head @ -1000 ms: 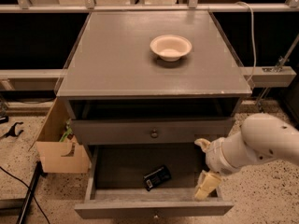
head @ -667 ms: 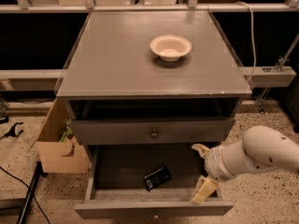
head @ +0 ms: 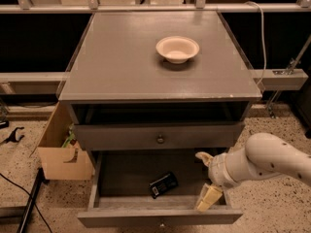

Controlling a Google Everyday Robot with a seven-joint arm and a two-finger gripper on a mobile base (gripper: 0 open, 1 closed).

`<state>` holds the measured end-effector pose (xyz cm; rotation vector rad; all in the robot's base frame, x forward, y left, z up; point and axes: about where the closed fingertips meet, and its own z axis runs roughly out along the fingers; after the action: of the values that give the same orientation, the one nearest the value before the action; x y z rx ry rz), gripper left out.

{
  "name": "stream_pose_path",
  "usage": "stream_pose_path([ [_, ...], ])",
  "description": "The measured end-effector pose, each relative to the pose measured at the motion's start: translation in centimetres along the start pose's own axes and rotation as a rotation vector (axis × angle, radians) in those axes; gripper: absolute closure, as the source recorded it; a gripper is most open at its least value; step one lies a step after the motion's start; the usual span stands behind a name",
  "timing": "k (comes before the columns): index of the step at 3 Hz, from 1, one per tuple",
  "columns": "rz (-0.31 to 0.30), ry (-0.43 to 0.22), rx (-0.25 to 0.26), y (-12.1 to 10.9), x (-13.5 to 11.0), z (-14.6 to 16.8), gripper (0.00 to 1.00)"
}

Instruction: Pick rxbar blueberry from middle drawer and place on counter

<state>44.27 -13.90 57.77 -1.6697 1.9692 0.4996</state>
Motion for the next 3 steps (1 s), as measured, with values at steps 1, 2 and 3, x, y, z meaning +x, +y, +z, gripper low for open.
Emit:
stream_pose_path([
  [1, 0.002, -0.022, -0.020, -0.7, 1.1, 2.6, 0.00],
  [2, -0.012, -0.068, -0.027, -1.7, 1.9, 5.3, 0.00],
  [3, -0.035, -0.118, -0.021, -2.7, 2.4, 7.6, 0.00],
])
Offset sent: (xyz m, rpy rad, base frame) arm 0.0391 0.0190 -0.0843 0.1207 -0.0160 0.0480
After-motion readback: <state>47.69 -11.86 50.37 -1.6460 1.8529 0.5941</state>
